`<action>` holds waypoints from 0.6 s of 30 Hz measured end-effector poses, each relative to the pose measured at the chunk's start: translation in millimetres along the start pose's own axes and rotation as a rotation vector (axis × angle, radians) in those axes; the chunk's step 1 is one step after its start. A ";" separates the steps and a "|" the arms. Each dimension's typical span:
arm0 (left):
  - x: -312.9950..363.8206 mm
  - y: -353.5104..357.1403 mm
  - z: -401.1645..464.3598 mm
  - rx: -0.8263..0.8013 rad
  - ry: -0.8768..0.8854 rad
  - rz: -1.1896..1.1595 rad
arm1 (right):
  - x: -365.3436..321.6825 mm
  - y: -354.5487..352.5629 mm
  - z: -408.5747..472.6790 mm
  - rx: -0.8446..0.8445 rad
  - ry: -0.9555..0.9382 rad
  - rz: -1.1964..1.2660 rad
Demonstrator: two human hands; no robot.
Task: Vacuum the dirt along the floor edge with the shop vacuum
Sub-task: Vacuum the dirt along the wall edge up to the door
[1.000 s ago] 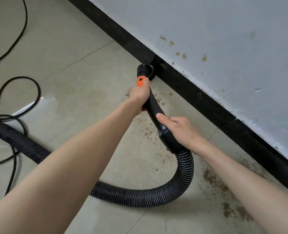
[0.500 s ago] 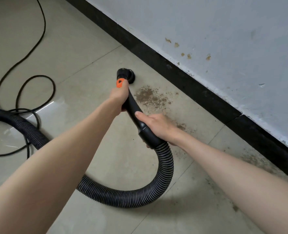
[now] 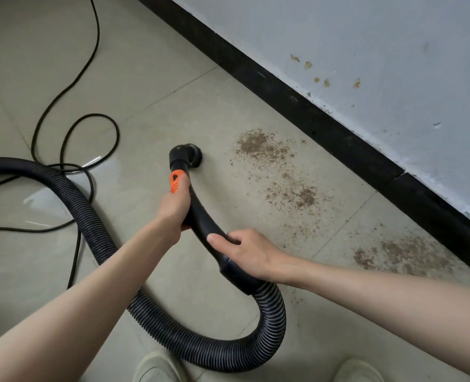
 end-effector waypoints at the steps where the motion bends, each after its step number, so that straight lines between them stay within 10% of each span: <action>1: 0.1 3.7 -2.6 -0.017 0.002 0.008 | 0.6 0.3 -4.2 0.020 0.012 0.004; 18: 28.0 85.4 -19.0 -0.152 0.055 0.080 | 26.0 -54.5 -15.6 0.225 0.124 0.033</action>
Point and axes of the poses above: each hand's wrist, its own z-axis towards the middle knuckle, its own y-axis out of the palm, x = y × z, the point moved 2 cm from there along z, towards the middle knuckle
